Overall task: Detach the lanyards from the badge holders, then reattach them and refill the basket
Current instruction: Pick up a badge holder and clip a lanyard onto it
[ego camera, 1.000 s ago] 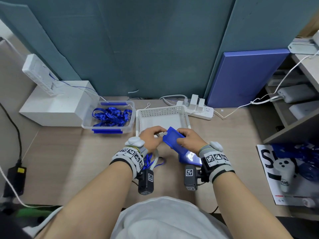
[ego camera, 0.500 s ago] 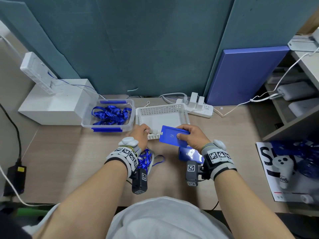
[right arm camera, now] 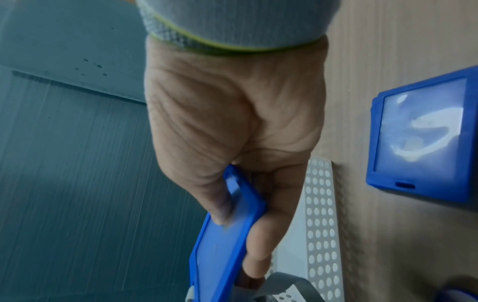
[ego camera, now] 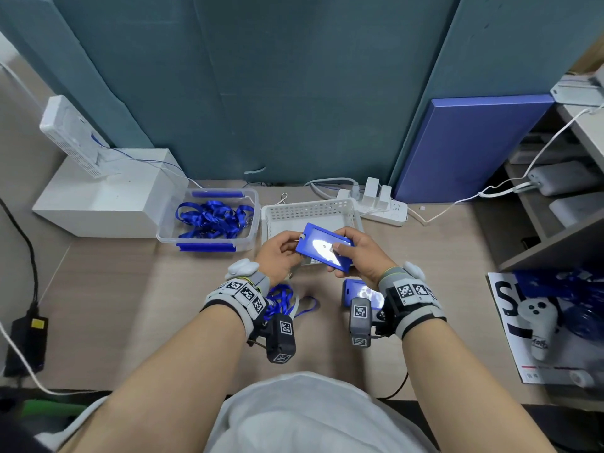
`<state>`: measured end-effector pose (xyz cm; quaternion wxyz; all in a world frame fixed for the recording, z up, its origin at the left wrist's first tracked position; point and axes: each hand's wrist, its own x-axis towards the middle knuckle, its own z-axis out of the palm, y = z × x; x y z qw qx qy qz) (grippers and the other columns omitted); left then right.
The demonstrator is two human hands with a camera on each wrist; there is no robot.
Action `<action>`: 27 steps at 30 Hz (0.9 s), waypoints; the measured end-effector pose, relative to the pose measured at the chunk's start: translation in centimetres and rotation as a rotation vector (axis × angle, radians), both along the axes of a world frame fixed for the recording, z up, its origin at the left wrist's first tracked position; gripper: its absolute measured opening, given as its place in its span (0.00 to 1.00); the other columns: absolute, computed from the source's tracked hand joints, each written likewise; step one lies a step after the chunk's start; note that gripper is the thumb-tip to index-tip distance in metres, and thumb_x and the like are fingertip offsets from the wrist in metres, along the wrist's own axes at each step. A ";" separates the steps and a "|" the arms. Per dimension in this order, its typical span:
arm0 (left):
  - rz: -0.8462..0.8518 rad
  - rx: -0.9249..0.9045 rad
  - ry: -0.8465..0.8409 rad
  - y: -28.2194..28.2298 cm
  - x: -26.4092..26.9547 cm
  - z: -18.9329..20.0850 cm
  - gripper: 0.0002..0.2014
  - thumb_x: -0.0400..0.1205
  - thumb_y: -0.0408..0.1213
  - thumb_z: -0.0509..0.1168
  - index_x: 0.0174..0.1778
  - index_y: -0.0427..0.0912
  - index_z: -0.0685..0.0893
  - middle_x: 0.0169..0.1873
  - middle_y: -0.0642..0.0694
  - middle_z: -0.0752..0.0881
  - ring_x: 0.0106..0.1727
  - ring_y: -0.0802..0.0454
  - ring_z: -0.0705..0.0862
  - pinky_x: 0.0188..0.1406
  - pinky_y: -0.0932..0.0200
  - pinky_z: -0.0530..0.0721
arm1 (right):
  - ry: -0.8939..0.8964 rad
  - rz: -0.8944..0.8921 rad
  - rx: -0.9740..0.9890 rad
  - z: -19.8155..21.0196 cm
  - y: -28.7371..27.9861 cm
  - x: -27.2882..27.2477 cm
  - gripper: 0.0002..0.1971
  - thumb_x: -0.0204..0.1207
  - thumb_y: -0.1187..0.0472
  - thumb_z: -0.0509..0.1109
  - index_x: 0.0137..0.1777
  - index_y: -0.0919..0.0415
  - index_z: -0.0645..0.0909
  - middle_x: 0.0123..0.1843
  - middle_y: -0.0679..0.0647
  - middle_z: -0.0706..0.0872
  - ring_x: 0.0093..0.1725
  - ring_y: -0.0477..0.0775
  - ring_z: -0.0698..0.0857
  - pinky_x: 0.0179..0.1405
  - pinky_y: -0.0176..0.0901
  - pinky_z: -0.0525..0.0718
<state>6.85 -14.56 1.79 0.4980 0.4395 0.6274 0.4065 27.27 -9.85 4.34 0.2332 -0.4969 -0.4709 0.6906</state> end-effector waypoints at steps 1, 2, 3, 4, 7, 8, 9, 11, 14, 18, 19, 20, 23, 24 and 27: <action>0.011 -0.002 -0.006 0.0 0.0 0.0 0.16 0.79 0.19 0.69 0.55 0.44 0.85 0.47 0.46 0.90 0.47 0.56 0.87 0.48 0.63 0.84 | 0.016 -0.003 -0.007 0.1 -0.1 -0.3 0.05 0.86 0.66 0.66 0.58 0.60 0.79 0.47 0.62 0.89 0.37 0.65 0.90 0.28 0.46 0.87; 0.024 -0.012 0.005 0.0 -0.1 0.0 0.14 0.80 0.20 0.67 0.55 0.43 0.85 0.45 0.47 0.89 0.44 0.56 0.86 0.43 0.63 0.84 | 0.027 -0.007 -0.010 0.2 -0.3 -0.7 0.05 0.87 0.66 0.66 0.59 0.61 0.79 0.46 0.62 0.89 0.36 0.65 0.90 0.28 0.46 0.87; 0.041 -0.024 0.017 0.1 -0.1 0.2 0.13 0.81 0.21 0.65 0.54 0.43 0.85 0.42 0.47 0.89 0.41 0.55 0.85 0.39 0.60 0.83 | 0.033 -0.013 -0.011 0.3 -0.4 -1.2 0.05 0.87 0.66 0.65 0.60 0.61 0.78 0.45 0.63 0.89 0.36 0.65 0.90 0.29 0.47 0.87; 0.058 -0.042 0.049 0.2 0.0 0.2 0.13 0.82 0.22 0.63 0.54 0.43 0.85 0.40 0.47 0.88 0.39 0.53 0.84 0.36 0.58 0.82 | 0.037 -0.022 -0.012 0.4 -0.4 -1.5 0.05 0.87 0.65 0.65 0.60 0.61 0.77 0.45 0.63 0.89 0.36 0.64 0.90 0.29 0.47 0.87; 0.068 -0.072 0.211 0.6 0.3 0.4 0.12 0.82 0.26 0.57 0.48 0.40 0.86 0.35 0.45 0.89 0.34 0.50 0.82 0.36 0.59 0.81 | 0.041 -0.064 -0.001 0.3 -0.6 -2.6 0.04 0.87 0.65 0.64 0.59 0.62 0.75 0.48 0.64 0.90 0.35 0.65 0.91 0.29 0.47 0.88; 0.062 -0.084 0.255 0.7 0.4 0.4 0.12 0.82 0.28 0.56 0.46 0.39 0.85 0.35 0.45 0.90 0.35 0.48 0.84 0.38 0.57 0.83 | 0.039 -0.080 0.003 0.2 -0.6 -3.0 0.03 0.87 0.66 0.64 0.58 0.62 0.75 0.49 0.66 0.90 0.36 0.65 0.91 0.29 0.47 0.88; 0.052 -0.102 0.286 0.9 0.4 0.4 0.12 0.81 0.29 0.55 0.46 0.39 0.85 0.35 0.45 0.91 0.37 0.46 0.86 0.41 0.54 0.85 | 0.035 -0.093 0.006 0.1 -0.6 -3.3 0.03 0.87 0.66 0.64 0.58 0.62 0.75 0.50 0.67 0.89 0.35 0.65 0.91 0.29 0.47 0.89; 0.025 -0.138 0.316 1.1 0.2 0.3 0.12 0.80 0.28 0.55 0.46 0.40 0.85 0.36 0.45 0.91 0.41 0.45 0.89 0.46 0.49 0.88 | 0.035 -0.116 0.007 -0.1 -0.6 -4.0 0.02 0.87 0.68 0.63 0.56 0.62 0.74 0.51 0.68 0.89 0.35 0.67 0.90 0.30 0.48 0.89; 0.005 -0.157 0.315 1.0 -0.1 0.4 0.14 0.79 0.27 0.56 0.51 0.43 0.84 0.40 0.46 0.91 0.44 0.46 0.90 0.47 0.49 0.89 | 0.048 -0.139 0.003 -0.3 -0.6 -4.4 0.02 0.87 0.69 0.62 0.56 0.62 0.74 0.53 0.68 0.88 0.35 0.68 0.90 0.30 0.49 0.89; -0.037 -0.147 0.343 1.1 -0.3 0.8 0.11 0.77 0.22 0.57 0.42 0.40 0.81 0.32 0.49 0.85 0.35 0.51 0.83 0.31 0.59 0.76 | 0.037 -0.164 0.019 -0.6 -0.5 -5.3 0.02 0.88 0.69 0.62 0.55 0.62 0.73 0.54 0.69 0.87 0.33 0.65 0.89 0.28 0.47 0.88; -0.041 -0.152 0.334 1.2 -0.4 0.7 0.10 0.76 0.22 0.57 0.41 0.39 0.81 0.31 0.48 0.85 0.35 0.48 0.84 0.30 0.59 0.76 | 0.033 -0.175 0.033 -0.7 -0.5 -5.5 0.02 0.87 0.69 0.62 0.54 0.62 0.73 0.55 0.69 0.86 0.32 0.65 0.89 0.28 0.47 0.88; -0.052 -0.157 0.331 1.3 -0.5 0.4 0.10 0.74 0.22 0.58 0.40 0.38 0.82 0.31 0.45 0.86 0.36 0.44 0.85 0.31 0.56 0.79 | 0.025 -0.188 0.049 -0.8 -0.5 -5.7 0.03 0.87 0.69 0.62 0.53 0.62 0.73 0.56 0.69 0.86 0.33 0.64 0.89 0.29 0.48 0.89; -0.059 -0.192 0.315 1.6 -0.9 -0.4 0.09 0.70 0.26 0.58 0.37 0.39 0.83 0.34 0.38 0.89 0.41 0.35 0.89 0.43 0.40 0.89 | -0.003 -0.234 0.091 -1.1 -0.5 -6.0 0.03 0.87 0.69 0.62 0.53 0.61 0.74 0.59 0.65 0.82 0.42 0.68 0.90 0.39 0.59 0.93; -0.045 -0.207 0.310 1.6 -0.9 -0.4 0.10 0.70 0.26 0.58 0.39 0.39 0.84 0.36 0.39 0.90 0.42 0.36 0.89 0.47 0.40 0.90 | -0.001 -0.247 0.094 -1.1 -0.5 -6.1 0.03 0.87 0.69 0.61 0.53 0.62 0.74 0.60 0.66 0.82 0.47 0.71 0.90 0.43 0.64 0.93; -0.035 -0.198 0.310 1.5 -0.7 -0.3 0.09 0.81 0.28 0.58 0.41 0.41 0.83 0.37 0.44 0.88 0.38 0.46 0.84 0.41 0.53 0.83 | 0.010 -0.279 0.088 -1.2 -0.5 -6.4 0.02 0.87 0.69 0.61 0.55 0.63 0.74 0.64 0.70 0.80 0.54 0.78 0.89 0.45 0.67 0.93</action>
